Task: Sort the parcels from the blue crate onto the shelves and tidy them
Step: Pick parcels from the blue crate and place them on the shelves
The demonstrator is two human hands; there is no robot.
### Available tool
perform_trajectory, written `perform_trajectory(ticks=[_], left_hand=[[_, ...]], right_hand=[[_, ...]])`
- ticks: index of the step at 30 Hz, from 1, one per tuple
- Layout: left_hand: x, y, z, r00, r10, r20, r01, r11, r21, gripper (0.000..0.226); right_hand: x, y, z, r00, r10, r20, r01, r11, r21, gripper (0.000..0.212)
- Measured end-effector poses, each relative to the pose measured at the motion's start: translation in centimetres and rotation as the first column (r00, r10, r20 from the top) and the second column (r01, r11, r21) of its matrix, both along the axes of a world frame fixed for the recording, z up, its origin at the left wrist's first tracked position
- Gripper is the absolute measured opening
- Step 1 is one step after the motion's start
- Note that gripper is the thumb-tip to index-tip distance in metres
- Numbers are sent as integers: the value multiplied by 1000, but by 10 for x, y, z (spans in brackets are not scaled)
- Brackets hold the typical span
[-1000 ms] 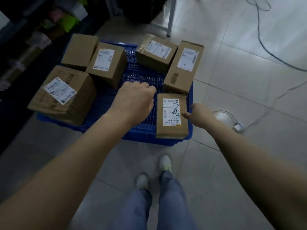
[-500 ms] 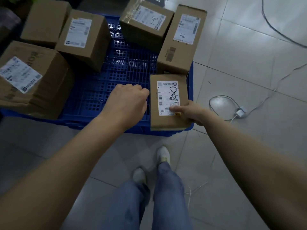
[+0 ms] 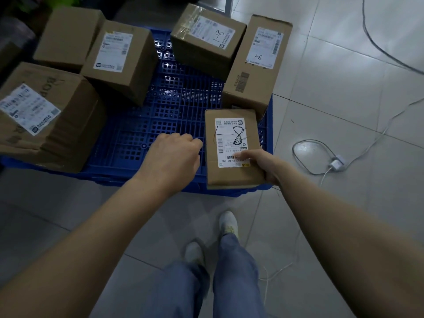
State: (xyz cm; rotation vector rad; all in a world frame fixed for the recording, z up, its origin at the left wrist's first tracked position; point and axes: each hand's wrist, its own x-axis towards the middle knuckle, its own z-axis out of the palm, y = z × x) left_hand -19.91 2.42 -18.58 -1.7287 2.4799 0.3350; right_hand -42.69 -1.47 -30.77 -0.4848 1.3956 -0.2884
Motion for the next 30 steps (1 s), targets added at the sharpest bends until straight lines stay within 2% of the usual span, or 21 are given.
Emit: perform_trajectory(ticks=[3, 7, 11, 16, 20, 23, 24, 27, 30], left_hand=[[1, 2, -5, 1000, 3, 3, -3, 1000, 4, 27], [1, 2, -8, 1000, 9, 1, -9, 1000, 10, 25], [-2, 1, 4, 1000, 11, 1, -11, 1000, -13, 24], [-8, -4, 41, 1000, -13, 6, 14, 998, -68, 15], [-8, -11, 82, 999, -11, -50, 5, 994, -110, 20], [-8, -16, 111, 998, -23, -55, 15, 988, -153, 18], [-8, -18, 119, 998, -26, -54, 16, 986, -163, 16], [-9, -23, 139, 997, -28, -77, 13, 981, -196, 15], [-11, -33, 153, 992, -19, -124, -6, 980, -198, 18]], right_hand=[[1, -1, 1, 999, -18, 48, 18, 1000, 8, 36], [1, -1, 4, 994, -49, 101, 48, 999, 15, 23], [7, 5, 12, 996, -36, 86, 34, 999, 24, 34], [8, 20, 42, 995, 62, 75, -65, 997, 36, 30], [5, 15, 83, 989, 129, 76, -125, 991, -48, 39], [6, 0, 119, 987, 157, 28, -153, 981, -122, 73], [6, -4, 131, 986, 164, -6, -163, 975, -148, 77], [3, -16, 166, 985, 155, -82, -170, 959, -227, 65], [-5, -28, 193, 992, 75, -99, -103, 944, -313, 63]])
